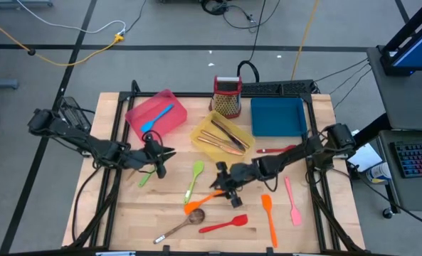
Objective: Pick & Place Kitchen Items
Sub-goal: Put the orange spatula into the red bin
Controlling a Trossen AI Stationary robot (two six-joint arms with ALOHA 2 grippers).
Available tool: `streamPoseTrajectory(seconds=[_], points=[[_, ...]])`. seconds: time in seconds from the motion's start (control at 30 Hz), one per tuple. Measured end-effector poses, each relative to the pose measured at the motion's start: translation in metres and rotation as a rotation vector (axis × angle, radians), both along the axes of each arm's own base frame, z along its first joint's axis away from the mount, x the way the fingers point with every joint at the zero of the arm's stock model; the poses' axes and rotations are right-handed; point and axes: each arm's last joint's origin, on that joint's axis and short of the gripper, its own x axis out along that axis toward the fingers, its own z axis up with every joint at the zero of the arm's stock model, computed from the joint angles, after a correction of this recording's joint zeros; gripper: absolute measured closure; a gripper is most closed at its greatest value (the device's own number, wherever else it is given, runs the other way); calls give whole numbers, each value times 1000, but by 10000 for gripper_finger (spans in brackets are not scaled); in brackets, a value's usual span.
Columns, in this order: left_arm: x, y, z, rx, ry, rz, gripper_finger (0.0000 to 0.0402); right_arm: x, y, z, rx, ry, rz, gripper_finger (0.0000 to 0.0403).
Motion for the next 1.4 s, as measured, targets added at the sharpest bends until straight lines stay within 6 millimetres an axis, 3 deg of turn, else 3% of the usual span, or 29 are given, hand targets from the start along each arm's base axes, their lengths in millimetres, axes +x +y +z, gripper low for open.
streamPoseTrajectory(seconds=[0.27,0.37,0.47,0.7,0.87,1.07,1.23,1.4], points=[[19,-22,3,15,-123,-168,325,-18,6,-35,36,-95,-4,236],[30,-32,1,9,-165,-295,325,-27,4,-49,33,-49,-10,236],[37,-38,-9,-36,-148,-410,325,-27,3,-58,23,-40,-39,236],[43,-42,-20,-95,-119,-451,325,-26,6,-76,11,-37,-51,236],[45,-39,-17,-31,-149,-382,325,-24,18,-51,-72,-154,-88,236],[45,-38,-16,71,-149,-368,325,-33,23,-44,-35,-53,-127,236],[45,-38,-16,101,-141,-396,325,-44,29,-57,-77,83,-139,236],[45,-39,-16,93,-141,-420,325,-39,20,-59,-84,76,-224,236]])
